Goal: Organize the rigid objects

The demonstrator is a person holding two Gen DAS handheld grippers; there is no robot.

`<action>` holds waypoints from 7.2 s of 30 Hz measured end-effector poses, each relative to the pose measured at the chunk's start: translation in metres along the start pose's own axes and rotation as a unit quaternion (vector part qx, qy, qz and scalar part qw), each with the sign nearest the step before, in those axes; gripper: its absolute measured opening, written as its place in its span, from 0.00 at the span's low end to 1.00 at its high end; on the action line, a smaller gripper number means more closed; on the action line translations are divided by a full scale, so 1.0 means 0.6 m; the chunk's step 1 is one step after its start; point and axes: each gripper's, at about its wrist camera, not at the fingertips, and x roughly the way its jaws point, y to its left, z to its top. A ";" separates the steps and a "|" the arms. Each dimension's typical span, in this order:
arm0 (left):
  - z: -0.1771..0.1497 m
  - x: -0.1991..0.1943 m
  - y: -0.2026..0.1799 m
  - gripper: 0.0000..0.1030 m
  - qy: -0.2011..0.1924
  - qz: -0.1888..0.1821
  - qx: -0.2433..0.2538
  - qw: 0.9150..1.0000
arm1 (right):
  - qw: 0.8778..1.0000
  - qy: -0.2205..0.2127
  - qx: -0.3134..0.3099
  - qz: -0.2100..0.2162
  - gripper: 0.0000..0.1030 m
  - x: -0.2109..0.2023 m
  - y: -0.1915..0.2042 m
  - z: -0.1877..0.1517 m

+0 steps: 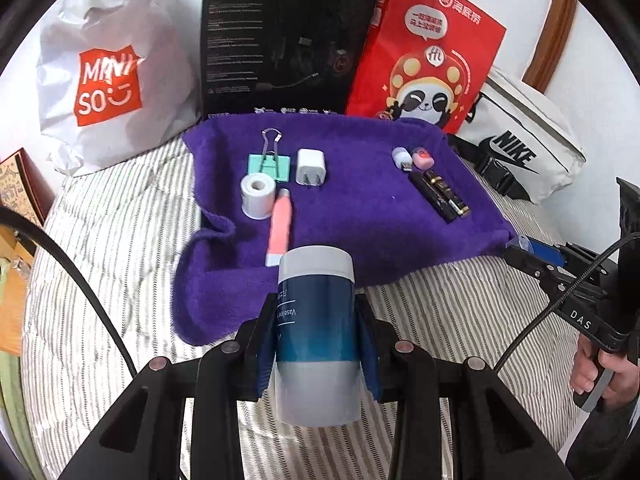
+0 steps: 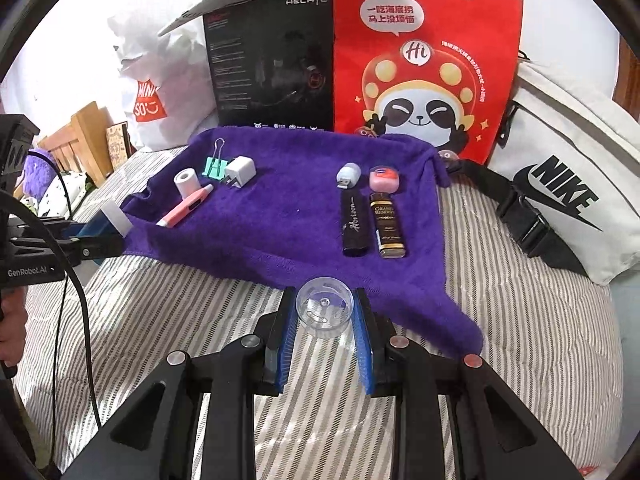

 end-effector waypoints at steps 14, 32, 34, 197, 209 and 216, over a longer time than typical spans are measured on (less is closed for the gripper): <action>0.061 0.030 0.020 0.33 0.004 -0.008 0.000 1.000 | 1.000 -0.004 0.005 0.006 0.26 0.036 -0.005 0.047; 0.116 0.167 -0.015 0.33 0.045 -0.010 0.011 0.999 | 1.000 -0.010 0.028 -0.005 0.26 0.043 -0.069 0.033; 0.116 0.176 -0.013 0.33 0.048 -0.010 0.008 0.999 | 0.999 -0.014 0.034 -0.004 0.26 0.042 -0.077 0.033; -0.063 -0.130 -0.102 1.00 -0.043 0.098 0.000 0.994 | 0.989 0.014 0.094 -0.116 1.00 -0.157 0.028 -0.026; -0.065 -0.127 -0.101 1.00 -0.039 0.098 0.002 0.994 | 0.989 0.016 0.092 -0.114 1.00 -0.157 0.026 -0.027; -0.066 -0.127 -0.100 1.00 -0.037 0.098 0.002 0.994 | 0.989 0.017 0.093 -0.115 1.00 -0.156 0.027 -0.029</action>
